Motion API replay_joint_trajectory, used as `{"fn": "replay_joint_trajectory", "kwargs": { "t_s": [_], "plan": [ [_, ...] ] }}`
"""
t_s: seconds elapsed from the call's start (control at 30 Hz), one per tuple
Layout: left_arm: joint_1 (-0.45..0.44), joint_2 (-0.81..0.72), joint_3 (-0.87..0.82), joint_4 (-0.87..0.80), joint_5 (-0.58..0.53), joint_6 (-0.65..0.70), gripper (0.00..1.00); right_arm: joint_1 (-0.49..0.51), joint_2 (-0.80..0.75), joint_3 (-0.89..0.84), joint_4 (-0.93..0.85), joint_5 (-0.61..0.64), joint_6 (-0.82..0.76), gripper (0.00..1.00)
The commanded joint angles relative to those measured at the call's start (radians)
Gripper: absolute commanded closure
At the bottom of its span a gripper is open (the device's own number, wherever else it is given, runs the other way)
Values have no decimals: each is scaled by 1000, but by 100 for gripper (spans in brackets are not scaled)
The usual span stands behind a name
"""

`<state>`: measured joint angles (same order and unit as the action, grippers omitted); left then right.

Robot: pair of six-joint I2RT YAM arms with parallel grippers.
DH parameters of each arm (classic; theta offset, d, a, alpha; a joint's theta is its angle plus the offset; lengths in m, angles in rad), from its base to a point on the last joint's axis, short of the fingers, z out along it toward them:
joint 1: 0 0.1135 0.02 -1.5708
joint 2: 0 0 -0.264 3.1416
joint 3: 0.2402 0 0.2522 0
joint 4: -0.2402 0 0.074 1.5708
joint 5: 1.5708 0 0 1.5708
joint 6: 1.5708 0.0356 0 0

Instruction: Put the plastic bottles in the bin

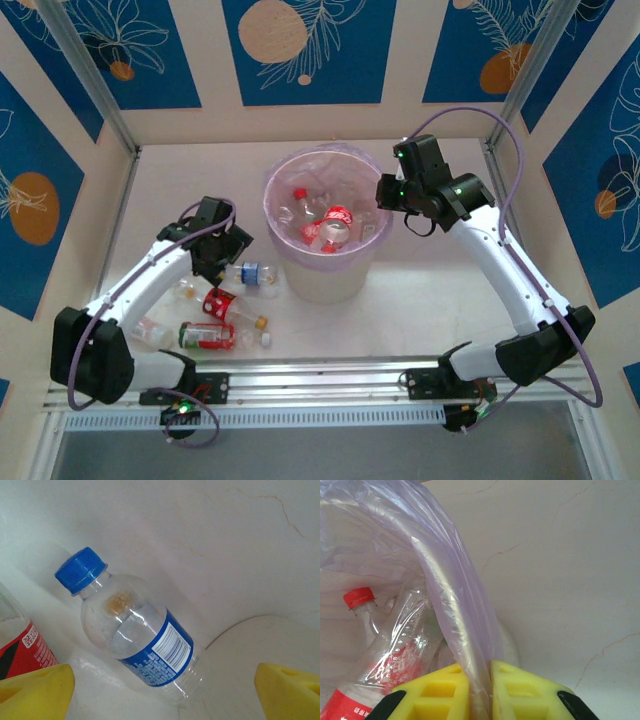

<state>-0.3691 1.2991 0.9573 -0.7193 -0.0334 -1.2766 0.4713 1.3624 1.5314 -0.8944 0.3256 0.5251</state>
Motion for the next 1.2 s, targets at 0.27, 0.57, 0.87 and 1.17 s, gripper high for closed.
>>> {"fn": "replay_joint_trajectory", "kwargs": {
  "t_s": [0.27, 0.57, 0.87, 1.17],
  "plan": [
    [-85, 88, -86, 116, -82, -201, 8, 13, 13, 15, 1, -6, -7, 84],
    [-108, 219, -100, 212, -66, -229, 11, 14, 20, 12, 6, -11, -8, 83],
    [-108, 296, -96, 256, -56, -230, 22, 13, 23, 14, 5, -11, -11, 83],
    [-107, 292, -77, 253, -67, -223, 37, 13, 26, 15, 3, -12, -8, 84]
  ]
}}
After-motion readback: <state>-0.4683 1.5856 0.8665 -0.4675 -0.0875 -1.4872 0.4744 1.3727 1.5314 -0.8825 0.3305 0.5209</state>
